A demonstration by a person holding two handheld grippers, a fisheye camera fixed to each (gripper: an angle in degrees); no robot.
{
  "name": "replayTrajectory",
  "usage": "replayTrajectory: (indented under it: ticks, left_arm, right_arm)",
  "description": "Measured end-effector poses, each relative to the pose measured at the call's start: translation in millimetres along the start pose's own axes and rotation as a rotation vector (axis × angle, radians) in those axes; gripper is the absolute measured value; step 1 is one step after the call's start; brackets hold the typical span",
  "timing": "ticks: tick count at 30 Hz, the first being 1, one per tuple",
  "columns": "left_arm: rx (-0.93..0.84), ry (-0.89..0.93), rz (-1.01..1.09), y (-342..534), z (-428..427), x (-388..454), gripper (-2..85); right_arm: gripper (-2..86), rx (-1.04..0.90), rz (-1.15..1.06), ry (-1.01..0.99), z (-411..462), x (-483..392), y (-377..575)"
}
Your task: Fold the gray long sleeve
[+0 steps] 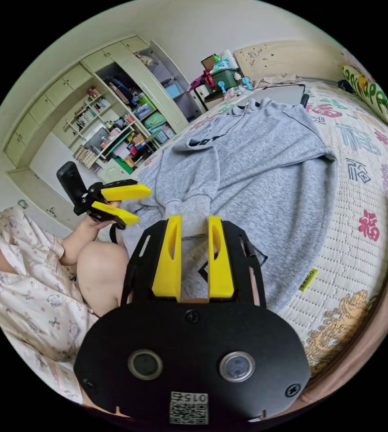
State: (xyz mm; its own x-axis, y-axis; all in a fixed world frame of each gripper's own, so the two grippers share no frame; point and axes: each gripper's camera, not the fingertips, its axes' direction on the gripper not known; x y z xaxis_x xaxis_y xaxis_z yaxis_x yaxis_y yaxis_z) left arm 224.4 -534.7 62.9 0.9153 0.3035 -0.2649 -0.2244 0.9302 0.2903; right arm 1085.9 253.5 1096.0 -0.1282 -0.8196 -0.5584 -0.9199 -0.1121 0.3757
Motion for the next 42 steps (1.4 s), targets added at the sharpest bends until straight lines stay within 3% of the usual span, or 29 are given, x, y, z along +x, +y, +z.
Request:
replayTrajectory:
  ticks: [3, 7, 10, 15, 20, 22, 34, 42]
  left_arm:
    - [-0.031, -0.001, 0.025, -21, 14, 19, 12.4]
    - [-0.062, 0.038, -0.034, -39, 31, 30, 13.0]
    - [-0.102, -0.006, 0.015, -51, 37, 60, 13.6]
    - [-0.138, -0.133, 0.094, -61, 30, 97, 13.9]
    - [0.03, -0.231, 0.023, -60, -16, 104, 13.6]
    - [0.032, -0.251, 0.003, -60, -22, 107, 13.7]
    - [0.085, -0.241, -0.084, -45, -45, 107, 12.7]
    - [0.09, -0.215, -0.175, -33, -55, 104, 10.5]
  right_arm:
    - [9.3, -0.101, 0.011, 0.035, -18, 3, -18]
    - [9.8, -0.092, -0.013, 0.072, -61, -8, -37]
    - [4.8, -0.101, -0.003, 0.117, -89, -5, -44]
    - [0.9, -0.037, 0.005, -0.044, -157, 13, -52]
    - [0.6, 0.274, 0.049, -0.46, -236, 54, -35]
    - [0.6, 0.308, 0.057, -0.517, -246, 64, -34]
    - [0.5, 0.337, -0.003, -0.553, -286, 92, -1]
    - [0.5, 0.33, -0.017, -0.6, -266, 126, 40]
